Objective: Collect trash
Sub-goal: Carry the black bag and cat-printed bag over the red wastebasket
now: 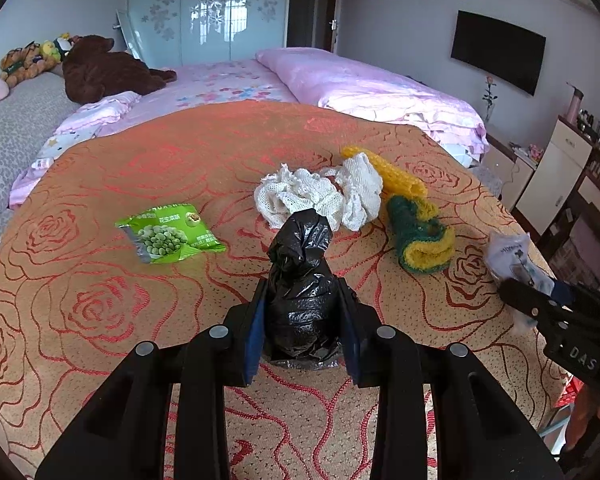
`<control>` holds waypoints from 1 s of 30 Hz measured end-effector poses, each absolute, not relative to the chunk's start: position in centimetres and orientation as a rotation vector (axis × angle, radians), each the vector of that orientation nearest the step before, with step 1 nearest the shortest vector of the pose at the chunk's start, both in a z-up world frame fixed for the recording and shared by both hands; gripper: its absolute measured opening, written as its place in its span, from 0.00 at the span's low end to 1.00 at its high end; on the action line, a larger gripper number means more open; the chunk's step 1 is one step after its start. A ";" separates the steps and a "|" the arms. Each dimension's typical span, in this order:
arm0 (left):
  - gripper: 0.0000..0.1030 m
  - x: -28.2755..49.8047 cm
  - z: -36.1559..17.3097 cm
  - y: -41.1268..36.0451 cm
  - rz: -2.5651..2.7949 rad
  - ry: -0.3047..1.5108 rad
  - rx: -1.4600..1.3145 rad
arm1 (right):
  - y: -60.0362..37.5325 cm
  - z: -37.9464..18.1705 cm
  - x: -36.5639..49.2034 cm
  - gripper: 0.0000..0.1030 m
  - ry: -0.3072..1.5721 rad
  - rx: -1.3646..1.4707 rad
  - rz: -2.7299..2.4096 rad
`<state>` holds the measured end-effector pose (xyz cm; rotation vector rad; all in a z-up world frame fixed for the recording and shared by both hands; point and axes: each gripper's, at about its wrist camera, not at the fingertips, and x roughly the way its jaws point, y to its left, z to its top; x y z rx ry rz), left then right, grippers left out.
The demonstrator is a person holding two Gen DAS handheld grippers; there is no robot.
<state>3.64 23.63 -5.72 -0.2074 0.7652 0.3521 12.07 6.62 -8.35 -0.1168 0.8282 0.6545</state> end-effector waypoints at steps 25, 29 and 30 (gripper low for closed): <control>0.30 3.0 -1.0 18.9 0.282 0.663 -0.139 | 3.2 -4.3 11.0 0.41 0.737 -0.039 0.624; 0.30 3.3 -0.7 17.9 0.260 0.661 -0.134 | 2.1 -3.4 10.8 0.41 0.721 -0.026 0.607; 0.30 3.4 -0.7 17.6 0.254 0.661 -0.130 | 1.8 -3.2 10.7 0.41 0.717 -0.025 0.602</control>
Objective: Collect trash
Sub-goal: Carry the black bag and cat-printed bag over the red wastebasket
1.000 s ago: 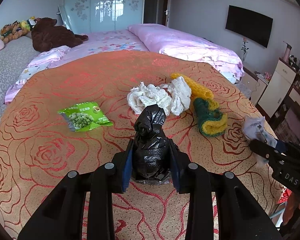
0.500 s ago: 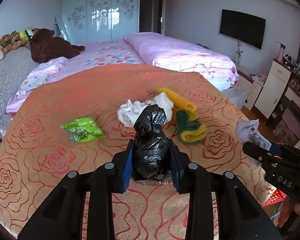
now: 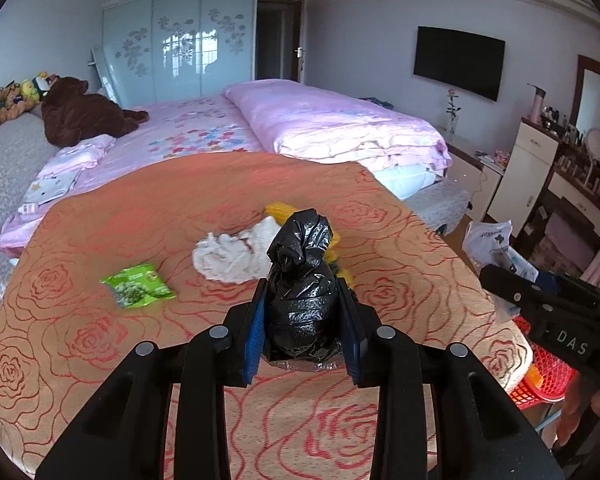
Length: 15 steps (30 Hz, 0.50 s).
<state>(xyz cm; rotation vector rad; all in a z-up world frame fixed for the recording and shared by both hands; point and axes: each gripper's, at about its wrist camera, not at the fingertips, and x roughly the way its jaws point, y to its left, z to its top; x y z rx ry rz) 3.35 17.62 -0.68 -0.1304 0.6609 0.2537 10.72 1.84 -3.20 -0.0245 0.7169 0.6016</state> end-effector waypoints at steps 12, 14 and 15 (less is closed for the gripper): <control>0.30 4.4 0.0 14.2 0.170 0.659 -0.089 | -2.8 -2.5 10.7 0.41 0.701 -0.012 0.512; 0.30 4.7 0.1 13.4 0.154 0.660 -0.078 | -3.7 -2.6 10.8 0.41 0.703 -0.009 0.494; 0.30 4.8 0.1 13.0 0.148 0.660 -0.074 | -4.1 -2.7 10.8 0.41 0.704 -0.007 0.486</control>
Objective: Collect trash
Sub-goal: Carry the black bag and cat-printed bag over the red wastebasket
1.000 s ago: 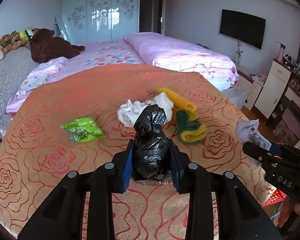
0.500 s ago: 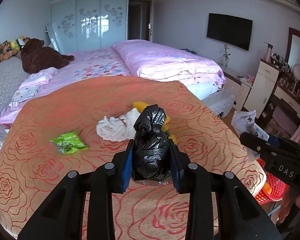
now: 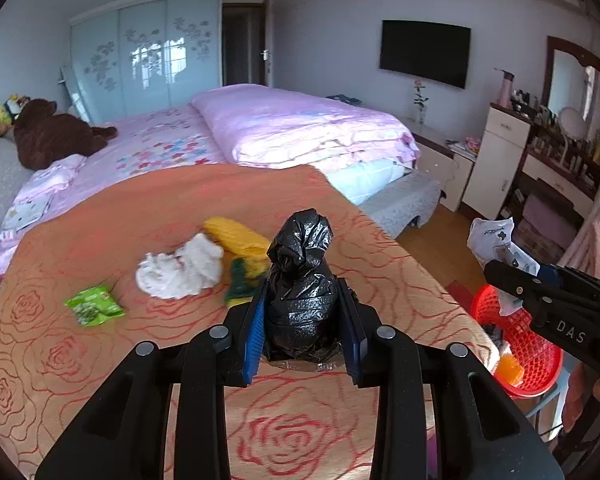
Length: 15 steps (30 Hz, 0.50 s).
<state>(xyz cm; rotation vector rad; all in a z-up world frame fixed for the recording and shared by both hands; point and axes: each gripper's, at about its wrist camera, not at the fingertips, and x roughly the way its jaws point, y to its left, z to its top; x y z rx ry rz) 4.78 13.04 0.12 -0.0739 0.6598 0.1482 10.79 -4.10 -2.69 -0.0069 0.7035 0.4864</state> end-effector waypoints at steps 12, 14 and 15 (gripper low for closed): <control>0.30 6.2 -0.5 7.0 0.021 0.676 -0.003 | -9.4 -3.2 10.5 0.41 0.714 0.021 0.384; 0.30 6.4 -0.7 6.2 -0.001 0.681 -0.002 | -10.2 -3.2 10.4 0.41 0.716 0.029 0.365; 0.30 6.5 -0.9 5.8 -0.018 0.683 -0.003 | -10.7 -3.2 10.3 0.41 0.716 0.032 0.356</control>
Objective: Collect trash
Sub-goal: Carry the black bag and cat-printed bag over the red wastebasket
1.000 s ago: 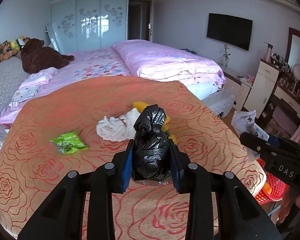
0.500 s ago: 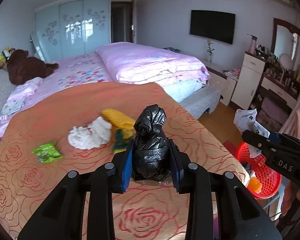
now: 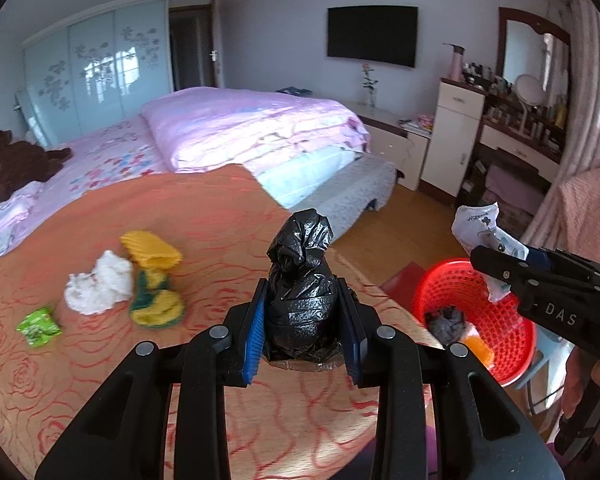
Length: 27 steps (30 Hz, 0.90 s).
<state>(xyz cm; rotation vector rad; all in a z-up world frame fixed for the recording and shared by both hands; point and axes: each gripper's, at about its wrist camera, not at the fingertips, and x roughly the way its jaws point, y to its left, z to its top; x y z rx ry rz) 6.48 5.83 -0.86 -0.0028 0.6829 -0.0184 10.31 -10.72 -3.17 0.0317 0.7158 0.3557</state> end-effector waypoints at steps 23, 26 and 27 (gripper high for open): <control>0.30 10.2 -3.3 -3.0 -0.235 0.765 0.056 | -19.5 -6.5 10.6 0.41 0.791 0.134 0.150; 0.30 10.9 -4.4 -4.7 -0.277 0.795 0.083 | -20.1 -7.2 11.1 0.41 0.812 0.153 0.139; 0.30 11.3 -5.0 -5.5 -0.299 0.817 0.097 | -20.3 -7.3 11.2 0.41 0.817 0.160 0.137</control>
